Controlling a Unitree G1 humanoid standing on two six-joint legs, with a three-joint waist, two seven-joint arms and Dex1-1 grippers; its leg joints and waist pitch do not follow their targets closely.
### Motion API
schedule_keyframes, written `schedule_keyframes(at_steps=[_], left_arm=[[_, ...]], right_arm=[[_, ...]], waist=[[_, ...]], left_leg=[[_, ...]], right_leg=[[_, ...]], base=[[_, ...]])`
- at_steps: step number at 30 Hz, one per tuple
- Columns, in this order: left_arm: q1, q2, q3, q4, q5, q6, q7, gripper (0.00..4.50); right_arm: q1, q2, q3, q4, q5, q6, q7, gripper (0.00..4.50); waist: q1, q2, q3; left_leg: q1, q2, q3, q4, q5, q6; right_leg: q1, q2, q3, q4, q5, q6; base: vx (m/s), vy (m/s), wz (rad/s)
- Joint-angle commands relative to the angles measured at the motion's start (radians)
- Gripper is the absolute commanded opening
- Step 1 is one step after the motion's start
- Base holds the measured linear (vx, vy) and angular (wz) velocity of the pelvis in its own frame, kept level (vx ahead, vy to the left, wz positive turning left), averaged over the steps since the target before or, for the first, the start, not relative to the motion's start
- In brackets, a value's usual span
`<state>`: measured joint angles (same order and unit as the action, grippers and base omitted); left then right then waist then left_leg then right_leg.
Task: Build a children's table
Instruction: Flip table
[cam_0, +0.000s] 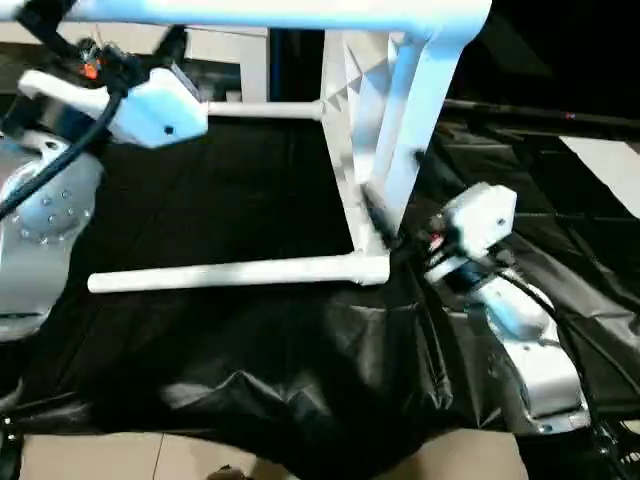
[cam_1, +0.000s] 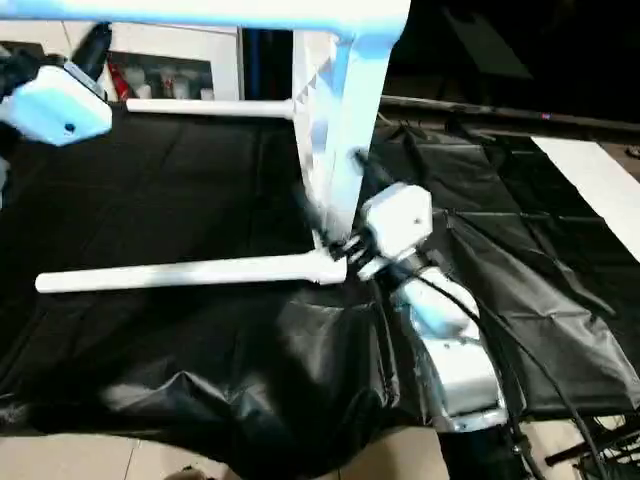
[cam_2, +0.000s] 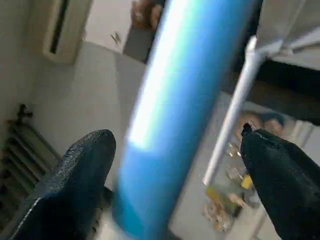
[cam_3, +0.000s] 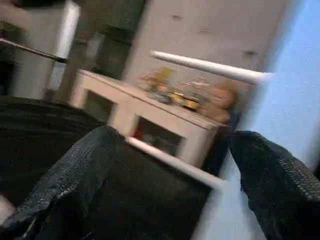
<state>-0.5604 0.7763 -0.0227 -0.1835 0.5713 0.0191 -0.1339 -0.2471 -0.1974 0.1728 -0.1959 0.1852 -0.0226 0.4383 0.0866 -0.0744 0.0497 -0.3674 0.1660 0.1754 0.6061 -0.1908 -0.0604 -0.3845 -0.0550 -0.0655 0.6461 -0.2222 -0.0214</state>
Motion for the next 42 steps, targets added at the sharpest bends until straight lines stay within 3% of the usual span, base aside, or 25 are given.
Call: schedule_keyframes(at_steps=[1,5,10,11,15,22,26,30,34,36,38,42], left_arm=[[-0.028,-0.006,-0.005,0.019,0.008,0.013,0.012,4.5],[-0.051,-0.062,0.051,0.028,-0.097,0.027,-0.004,4.16],[-0.045,-0.066,0.049,0.038,-0.068,0.035,0.009,3.75],[-0.044,-0.066,0.049,0.043,-0.068,0.032,0.01,3.64],[-0.042,-0.066,0.045,0.059,-0.082,0.02,-0.014,3.31],[-0.043,-0.047,0.033,0.074,-0.068,0.021,-0.035,2.76],[-0.054,-0.049,0.045,0.079,-0.106,0.041,-0.075,2.5],[-0.068,-0.107,0.085,0.047,-0.246,0.211,-0.187,2.36],[-0.074,-0.123,0.1,0.038,-0.281,0.265,-0.213,2.35],[-0.083,-0.174,0.146,0.022,-0.341,0.365,-0.214,2.35],[-0.085,-0.185,0.156,0.016,-0.349,0.383,-0.213,2.35],[-0.115,-0.237,0.209,-0.014,-0.366,0.52,-0.214,2.35]], right_arm=[[-0.009,-0.006,0.019,-0.026,0.03,0.025,0.04,4.04],[-0.035,0.01,0.049,-0.033,0.054,0.04,0.075,4.04],[-0.044,0.016,0.058,-0.034,0.075,0.042,0.102,4.04],[-0.043,0.016,0.061,-0.037,0.083,0.046,0.11,4.04],[-0.038,0.01,0.077,-0.062,0.132,0.081,0.164,4.04],[-0.033,0.008,0.085,-0.072,0.137,0.09,0.178,4.04],[-0.032,0.005,0.083,-0.069,0.137,0.092,0.186,4.04],[-0.03,0.002,0.082,-0.062,0.131,0.094,0.194,4.04],[-0.027,0.002,0.083,-0.062,0.128,0.093,0.194,4.04],[-0.022,-0.001,0.086,-0.06,0.124,0.091,0.196,4.04],[-0.021,-0.002,0.086,-0.06,0.123,0.09,0.198,4.04],[-0.023,-0.011,0.082,-0.05,0.121,0.086,0.206,4.04]], waist=[[-0.001,0.034,-0.052],[0.002,0.035,-0.053],[0.003,0.033,-0.052],[0.003,0.028,-0.051],[0.003,0.032,-0.05],[0.005,0.03,-0.048],[0.006,0.031,-0.048],[0.01,0.03,-0.047],[0.019,0.029,-0.047],[0.025,0.032,-0.048],[0.028,0.032,-0.048],[0.031,0.038,-0.048]], left_leg=[[0.017,0.069,-0.038,-0.083,-0.262,-0.036],[0.016,0.071,-0.04,-0.084,-0.255,-0.042],[0.015,0.069,-0.039,-0.084,-0.252,-0.039],[0.014,0.07,-0.039,-0.084,-0.253,-0.037],[0.015,0.071,-0.041,-0.086,-0.269,-0.034],[0.016,0.071,-0.042,-0.088,-0.295,-0.043],[0.017,0.072,-0.042,-0.089,-0.286,-0.045],[0.018,0.07,-0.04,-0.088,-0.281,-0.048],[0.013,0.069,-0.036,-0.084,-0.232,-0.022],[0.015,0.07,-0.033,-0.082,-0.21,-0.015],[0.012,0.068,-0.033,-0.081,-0.197,-0.005],[0.011,0.067,-0.031,-0.08,-0.18,0.007]], right_leg=[[0.029,-0.09,0.066,-0.08,-0.122,-0.134],[0.03,-0.092,0.064,-0.076,-0.099,-0.154],[0.031,-0.093,0.065,-0.078,-0.109,-0.145],[0.032,-0.093,0.065,-0.08,-0.118,-0.14],[0.03,-0.094,0.065,-0.082,-0.141,-0.135],[0.026,-0.096,0.066,-0.087,-0.199,-0.123],[0.024,-0.096,0.066,-0.086,-0.188,-0.124],[0.024,-0.098,0.067,-0.086,-0.193,-0.135],[0.028,-0.101,0.069,-0.087,-0.191,-0.137],[0.028,-0.101,0.068,-0.086,-0.191,-0.139],[0.03,-0.1,0.067,-0.087,-0.189,-0.139],[0.03,-0.1,0.066,-0.089,-0.191,-0.14]], base=[[0.0,0.0,0.0],[0.0,0.0,0.0],[0.0,0.0,0.0],[0.0,0.0,0.0],[0.0,0.0,0.0],[0.0,0.0,0.0],[0.0,0.0,0.0],[0.0,0.0,0.0],[0.0,0.0,0.0],[0.0,0.0,0.0],[0.0,0.0,0.0],[0.0,0.0,0.0]])
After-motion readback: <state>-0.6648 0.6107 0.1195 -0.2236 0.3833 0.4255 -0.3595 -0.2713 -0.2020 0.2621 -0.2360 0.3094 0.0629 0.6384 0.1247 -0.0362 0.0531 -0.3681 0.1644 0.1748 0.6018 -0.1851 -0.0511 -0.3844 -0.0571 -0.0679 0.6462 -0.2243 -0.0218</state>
